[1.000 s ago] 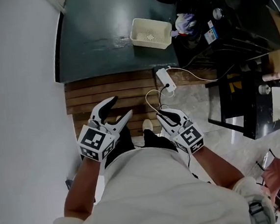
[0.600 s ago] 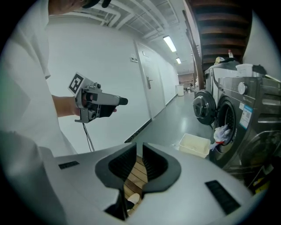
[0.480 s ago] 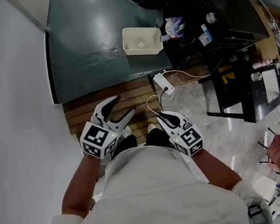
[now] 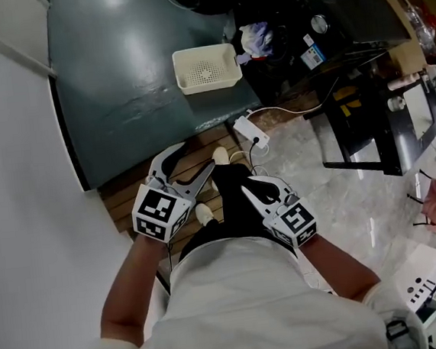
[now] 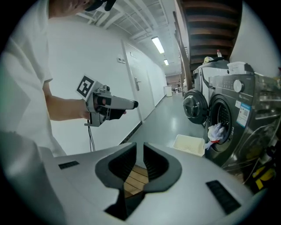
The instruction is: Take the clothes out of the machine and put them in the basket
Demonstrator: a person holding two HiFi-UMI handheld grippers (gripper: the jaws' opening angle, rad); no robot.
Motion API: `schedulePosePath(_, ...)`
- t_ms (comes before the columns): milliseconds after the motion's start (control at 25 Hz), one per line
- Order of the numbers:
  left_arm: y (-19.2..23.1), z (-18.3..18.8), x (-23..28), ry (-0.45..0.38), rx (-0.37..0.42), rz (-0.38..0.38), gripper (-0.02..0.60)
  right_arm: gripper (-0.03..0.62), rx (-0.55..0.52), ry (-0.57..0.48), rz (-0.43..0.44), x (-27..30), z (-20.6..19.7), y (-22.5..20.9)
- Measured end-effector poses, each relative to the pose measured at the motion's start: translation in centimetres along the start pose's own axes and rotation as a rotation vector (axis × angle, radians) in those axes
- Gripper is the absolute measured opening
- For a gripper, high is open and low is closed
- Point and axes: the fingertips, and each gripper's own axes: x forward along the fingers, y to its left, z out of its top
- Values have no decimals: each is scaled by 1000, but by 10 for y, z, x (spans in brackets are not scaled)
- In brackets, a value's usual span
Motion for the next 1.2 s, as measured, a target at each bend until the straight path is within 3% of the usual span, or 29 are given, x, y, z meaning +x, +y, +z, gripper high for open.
schedulePosePath(280, 49, 34, 108, 67, 51, -58, 293, 49, 55, -1, -9, 45, 16, -80)
schedulePosePath(760, 124, 99, 314, 169, 21, -146, 313, 49, 145, 38, -1, 76, 74, -220)
schedulePosePath(960, 136, 101, 379, 207, 26, -175, 321, 49, 206, 59, -49, 72, 70, -257)
schedulePosePath(1200, 161, 78, 461, 247, 14, -202, 339, 49, 231, 124, -102, 82, 45, -283)
